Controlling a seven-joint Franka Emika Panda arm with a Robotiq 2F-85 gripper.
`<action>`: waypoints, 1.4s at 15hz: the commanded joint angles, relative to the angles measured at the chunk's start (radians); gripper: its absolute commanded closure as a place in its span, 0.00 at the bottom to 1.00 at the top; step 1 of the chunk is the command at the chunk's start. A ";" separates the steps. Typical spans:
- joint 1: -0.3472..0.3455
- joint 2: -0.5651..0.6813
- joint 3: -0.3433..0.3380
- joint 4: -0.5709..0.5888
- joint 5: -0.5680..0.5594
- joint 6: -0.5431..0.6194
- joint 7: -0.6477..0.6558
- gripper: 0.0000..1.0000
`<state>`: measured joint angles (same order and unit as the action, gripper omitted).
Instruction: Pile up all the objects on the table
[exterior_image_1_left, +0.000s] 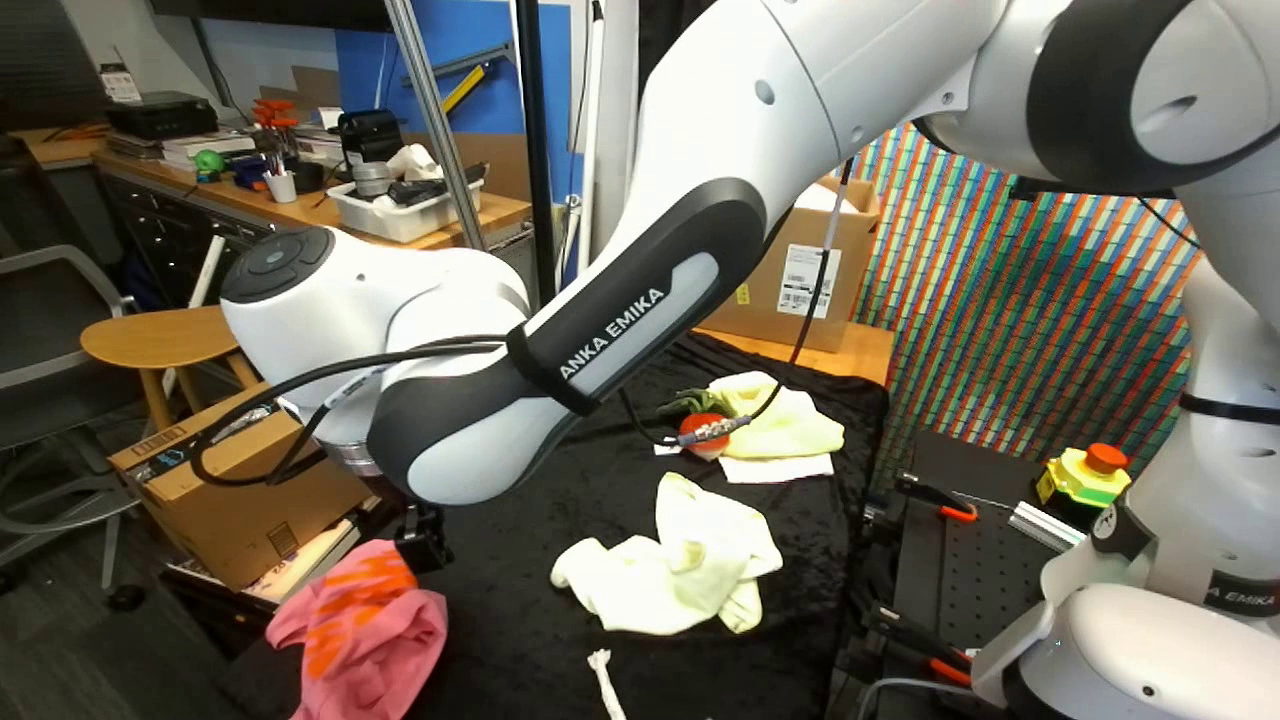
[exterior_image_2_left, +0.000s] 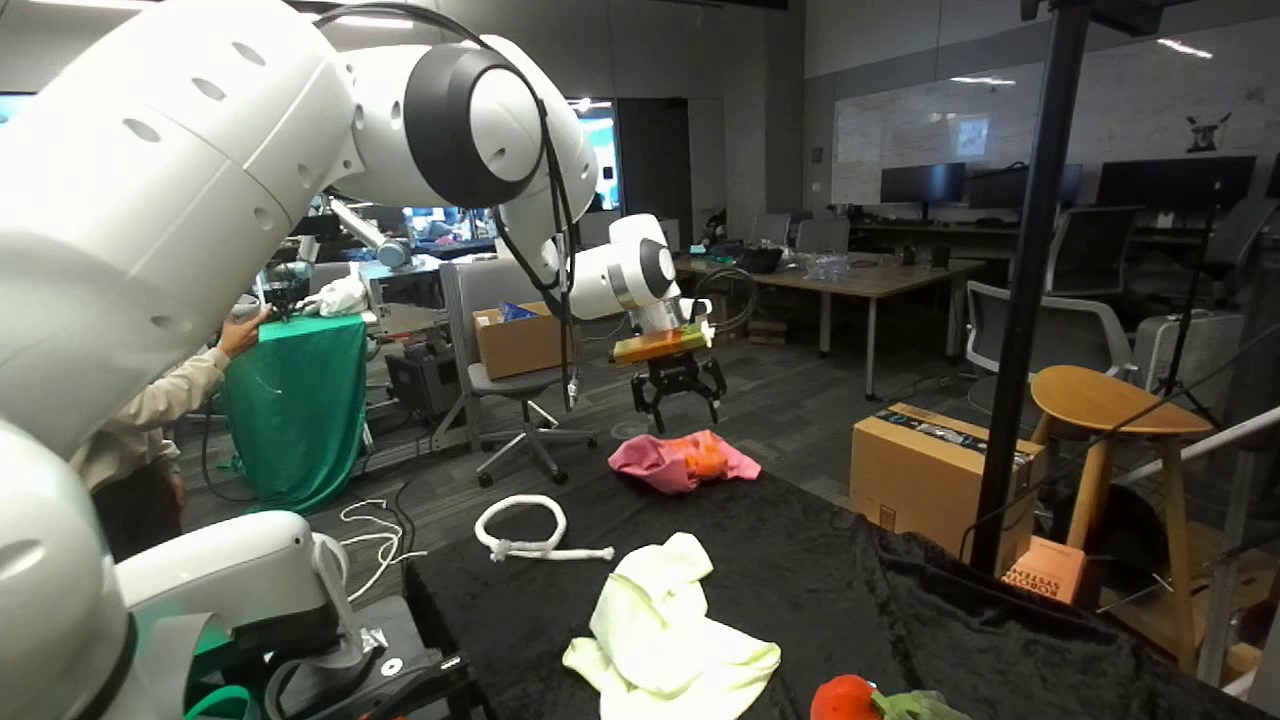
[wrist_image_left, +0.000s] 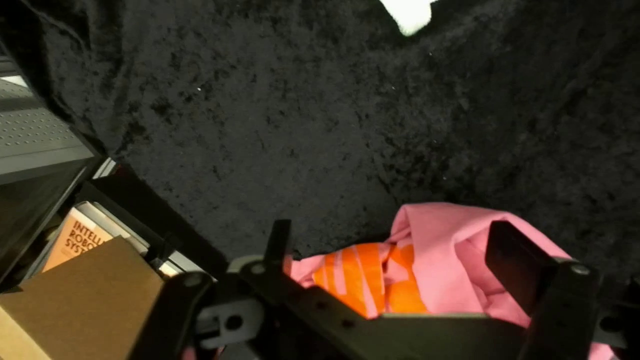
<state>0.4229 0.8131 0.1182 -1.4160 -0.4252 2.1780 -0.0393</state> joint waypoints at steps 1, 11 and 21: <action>-0.018 0.035 0.018 0.004 0.077 0.110 0.038 0.00; 0.044 0.119 -0.025 -0.024 0.124 0.303 0.224 0.00; 0.063 0.164 -0.042 0.024 0.124 0.299 0.251 0.00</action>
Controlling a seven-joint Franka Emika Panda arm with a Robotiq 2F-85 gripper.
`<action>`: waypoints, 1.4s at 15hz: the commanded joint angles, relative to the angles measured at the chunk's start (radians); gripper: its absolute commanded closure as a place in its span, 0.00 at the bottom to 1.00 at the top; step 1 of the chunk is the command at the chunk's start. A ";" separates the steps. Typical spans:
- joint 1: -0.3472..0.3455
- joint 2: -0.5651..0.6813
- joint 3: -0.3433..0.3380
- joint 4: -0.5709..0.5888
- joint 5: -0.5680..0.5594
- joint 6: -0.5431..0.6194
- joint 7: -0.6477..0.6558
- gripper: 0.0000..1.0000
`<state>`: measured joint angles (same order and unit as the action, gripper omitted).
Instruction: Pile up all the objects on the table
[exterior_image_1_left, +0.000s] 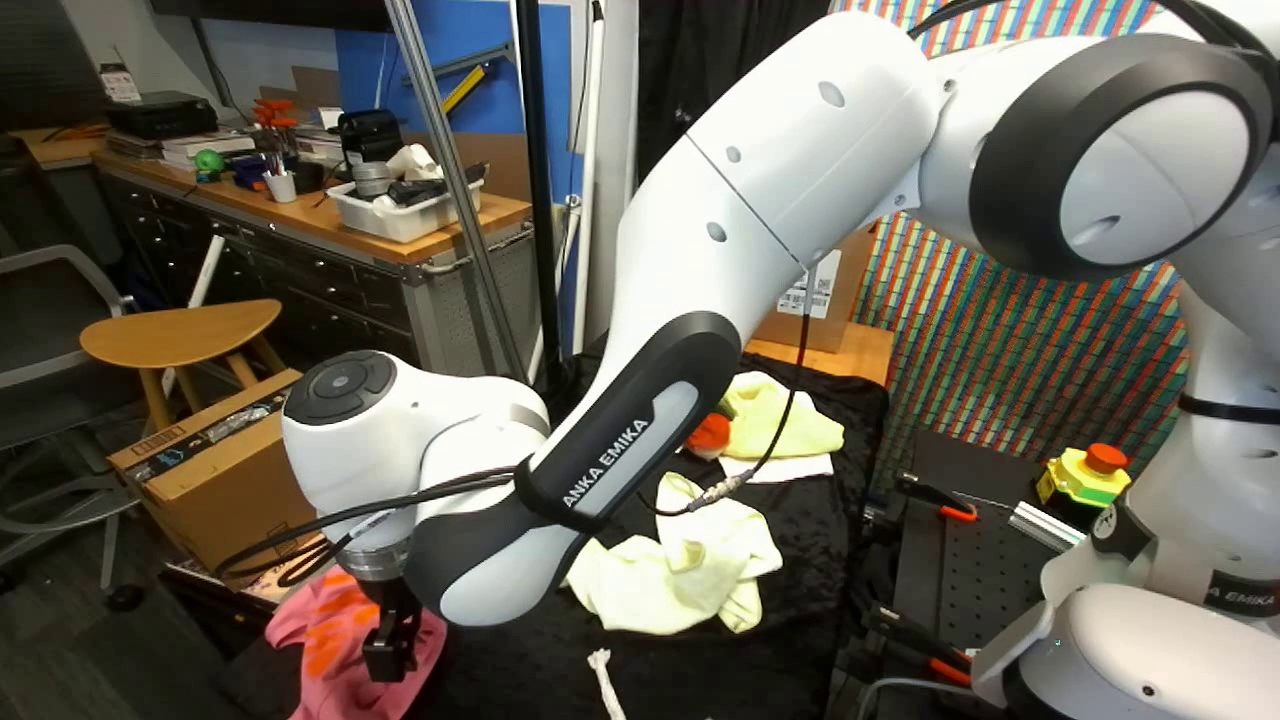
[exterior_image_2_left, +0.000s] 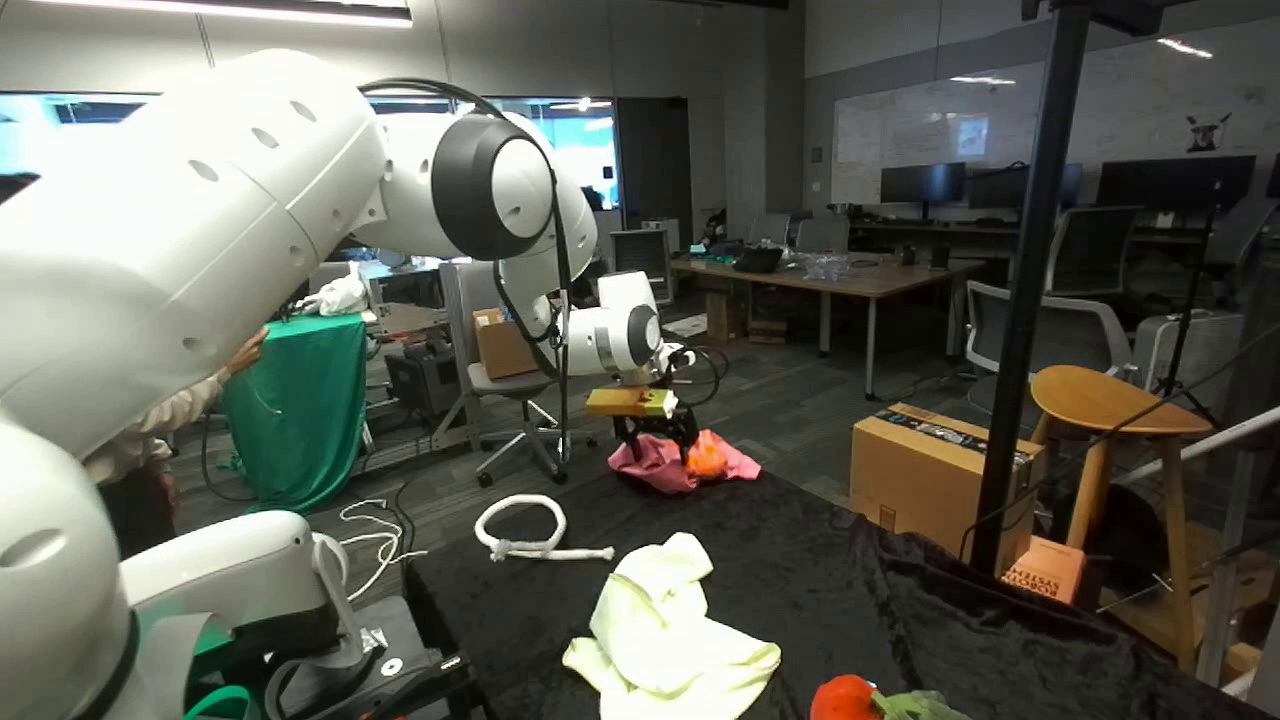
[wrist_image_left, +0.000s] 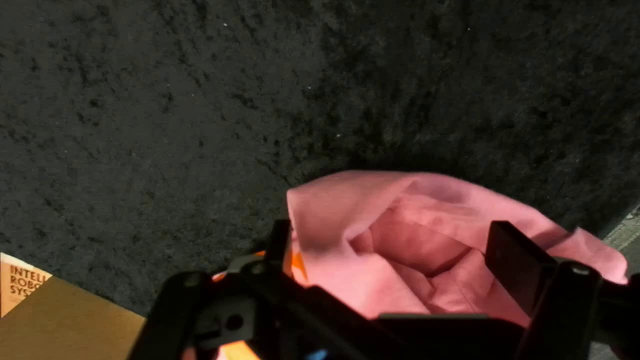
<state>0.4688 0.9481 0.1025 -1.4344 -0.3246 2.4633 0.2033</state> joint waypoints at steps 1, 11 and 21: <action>0.015 0.033 -0.029 0.049 0.024 0.010 0.007 0.08; 0.000 0.077 -0.050 0.104 0.054 -0.017 0.006 0.94; 0.035 -0.061 -0.120 -0.033 -0.053 -0.025 -0.036 0.96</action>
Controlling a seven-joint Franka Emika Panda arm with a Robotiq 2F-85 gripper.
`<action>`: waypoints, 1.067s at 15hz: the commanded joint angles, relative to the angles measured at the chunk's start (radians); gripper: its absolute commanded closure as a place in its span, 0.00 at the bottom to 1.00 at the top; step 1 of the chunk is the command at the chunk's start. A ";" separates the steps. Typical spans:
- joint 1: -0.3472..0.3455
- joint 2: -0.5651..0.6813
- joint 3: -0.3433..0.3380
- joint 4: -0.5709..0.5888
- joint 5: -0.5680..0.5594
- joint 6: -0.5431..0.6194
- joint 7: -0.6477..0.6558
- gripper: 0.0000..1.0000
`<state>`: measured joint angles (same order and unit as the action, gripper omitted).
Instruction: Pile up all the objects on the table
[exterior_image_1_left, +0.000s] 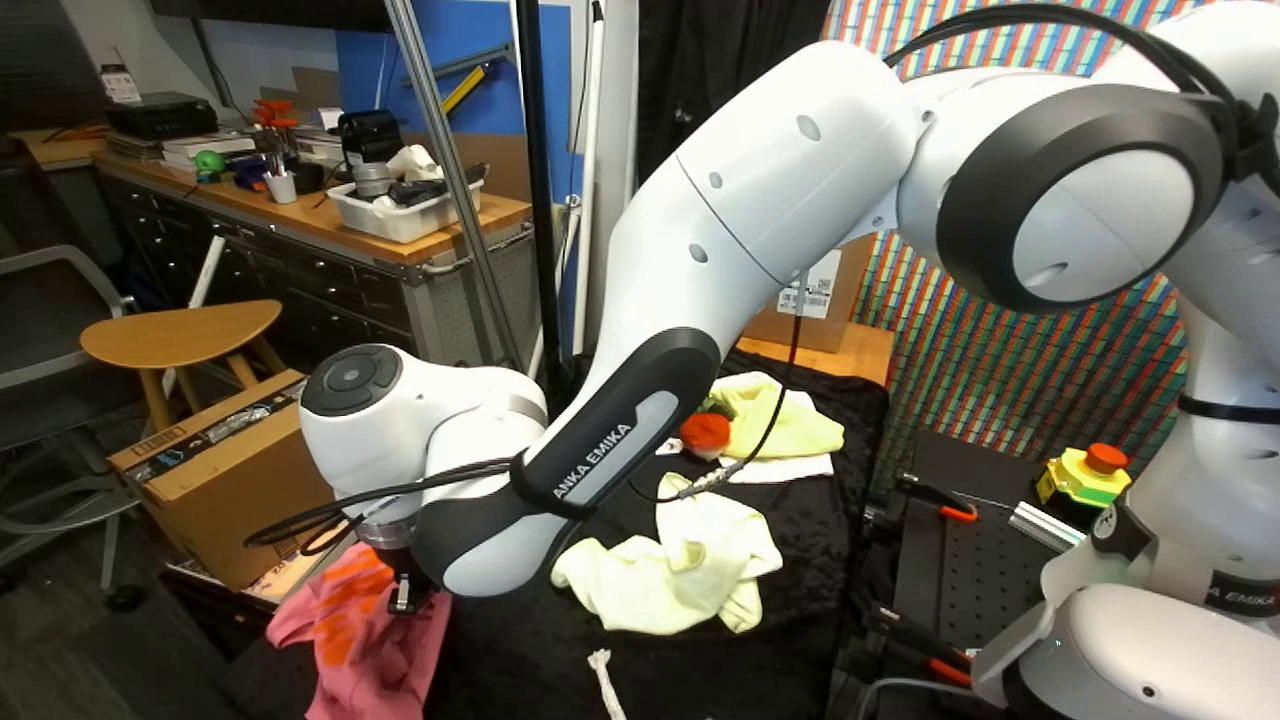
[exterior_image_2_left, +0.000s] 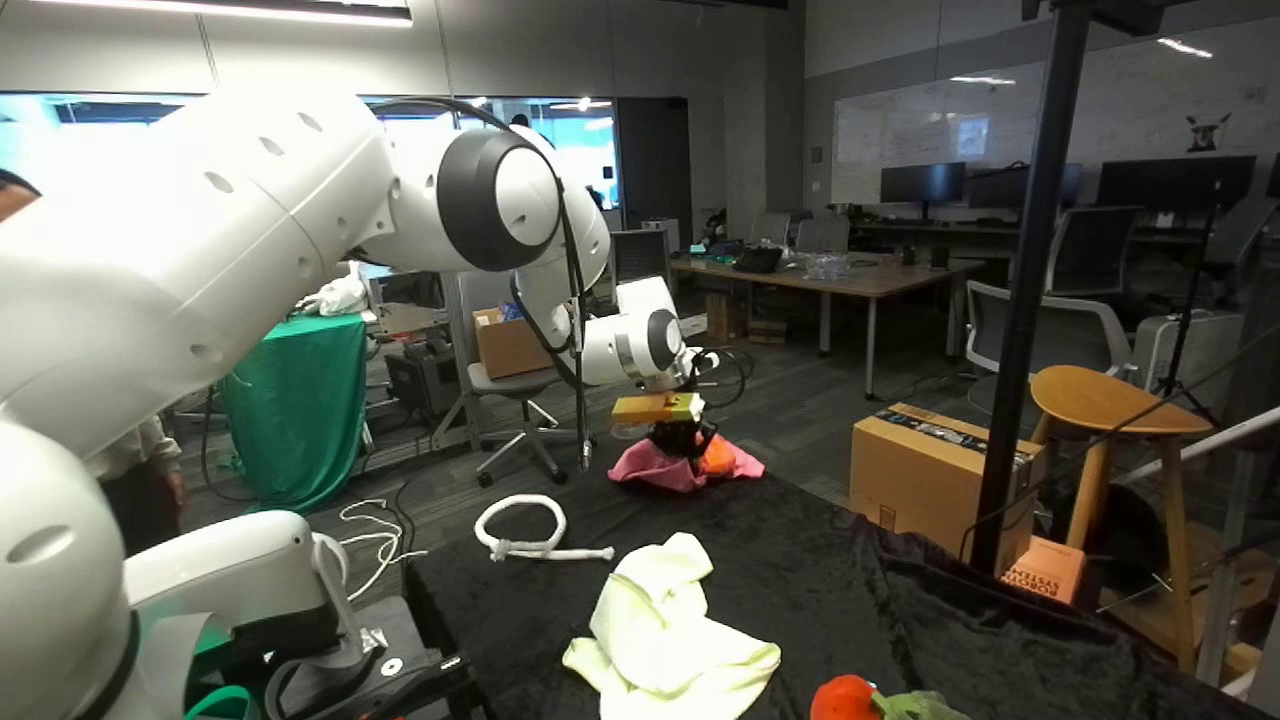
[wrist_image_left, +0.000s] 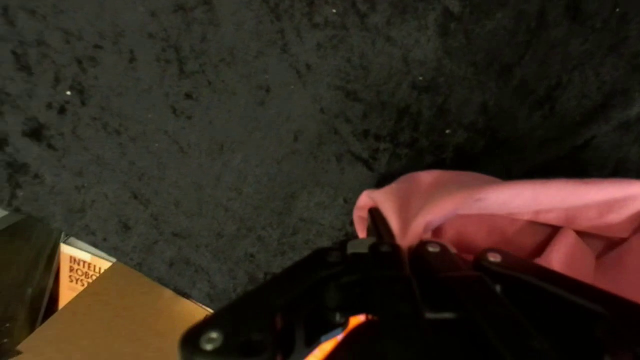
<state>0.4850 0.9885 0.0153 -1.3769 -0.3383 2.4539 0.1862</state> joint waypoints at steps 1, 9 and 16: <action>0.019 -0.131 -0.036 -0.114 -0.053 -0.026 -0.026 0.96; 0.000 -0.414 -0.065 -0.351 -0.164 -0.063 0.007 0.96; -0.119 -0.605 -0.076 -0.503 -0.183 -0.070 0.040 0.96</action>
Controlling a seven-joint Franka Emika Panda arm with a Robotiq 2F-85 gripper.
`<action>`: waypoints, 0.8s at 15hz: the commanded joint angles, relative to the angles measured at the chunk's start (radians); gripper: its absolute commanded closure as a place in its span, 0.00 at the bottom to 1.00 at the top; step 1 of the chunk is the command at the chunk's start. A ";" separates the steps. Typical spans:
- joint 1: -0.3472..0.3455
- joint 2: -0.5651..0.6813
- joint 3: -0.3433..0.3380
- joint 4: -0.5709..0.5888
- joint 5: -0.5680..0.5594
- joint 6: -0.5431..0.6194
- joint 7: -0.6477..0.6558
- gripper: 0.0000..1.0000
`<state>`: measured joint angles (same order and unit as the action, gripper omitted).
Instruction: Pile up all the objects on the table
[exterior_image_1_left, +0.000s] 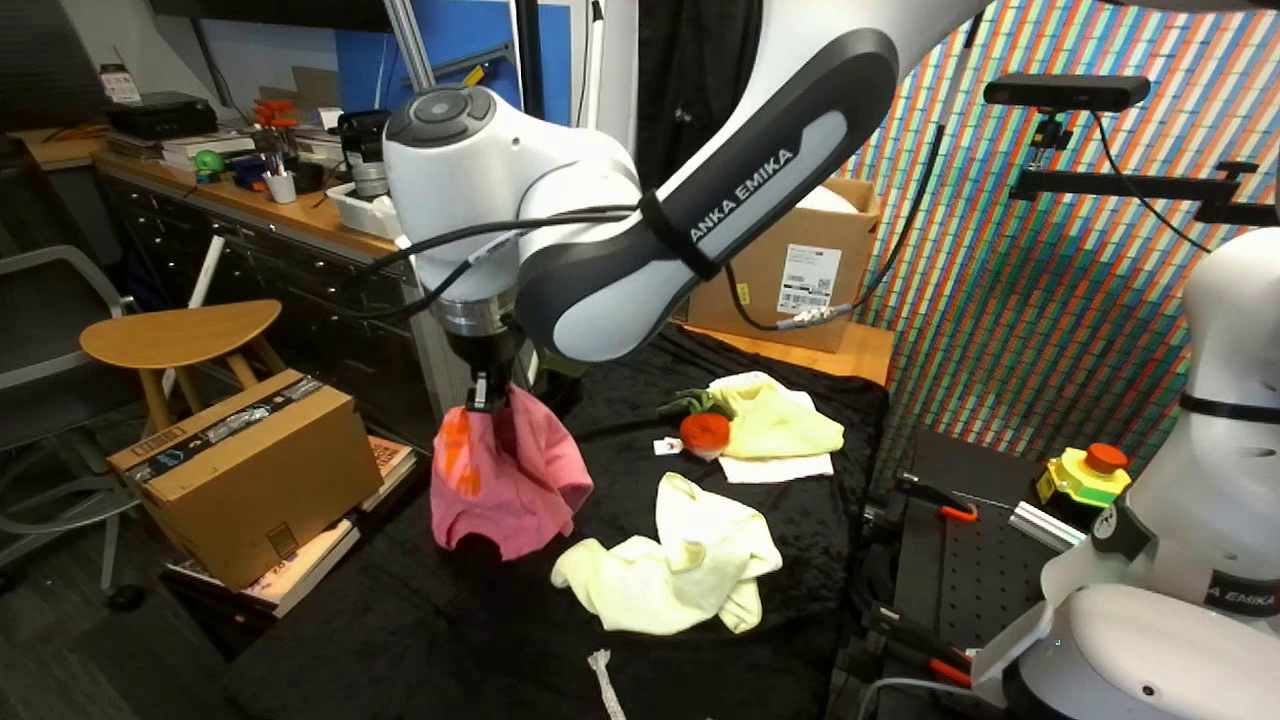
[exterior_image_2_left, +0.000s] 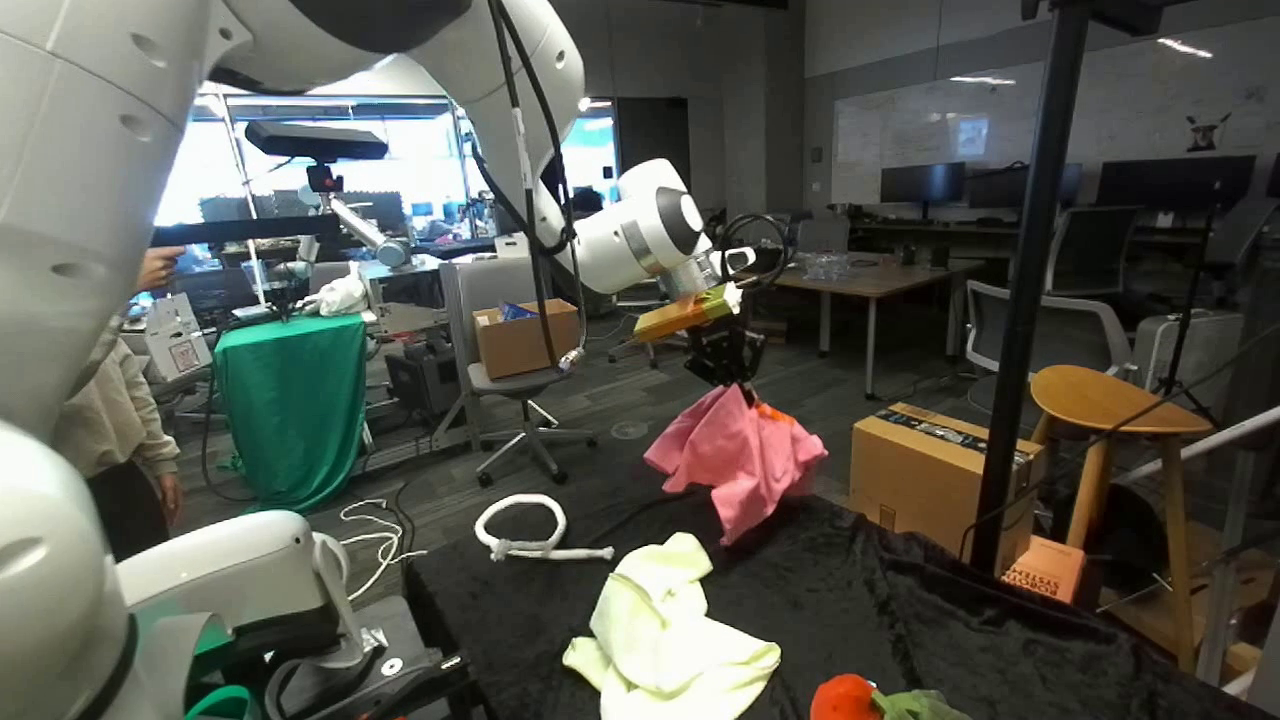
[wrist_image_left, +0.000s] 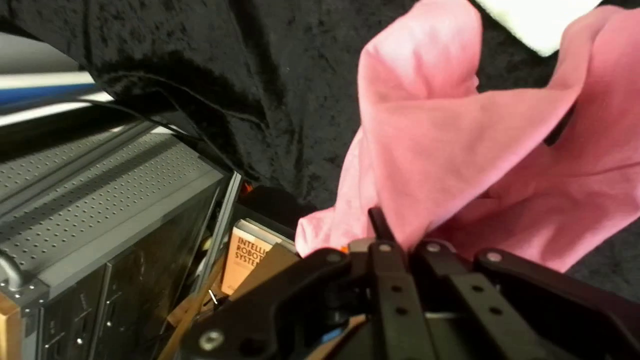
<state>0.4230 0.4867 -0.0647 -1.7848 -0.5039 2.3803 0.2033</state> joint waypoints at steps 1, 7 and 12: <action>-0.078 -0.111 -0.001 -0.105 -0.020 0.007 0.032 0.96; -0.223 -0.166 -0.020 -0.182 0.005 0.010 0.027 0.96; -0.316 -0.195 -0.046 -0.249 0.017 0.022 0.033 0.96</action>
<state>0.1443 0.3500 -0.0999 -1.9632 -0.4996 2.3812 0.2211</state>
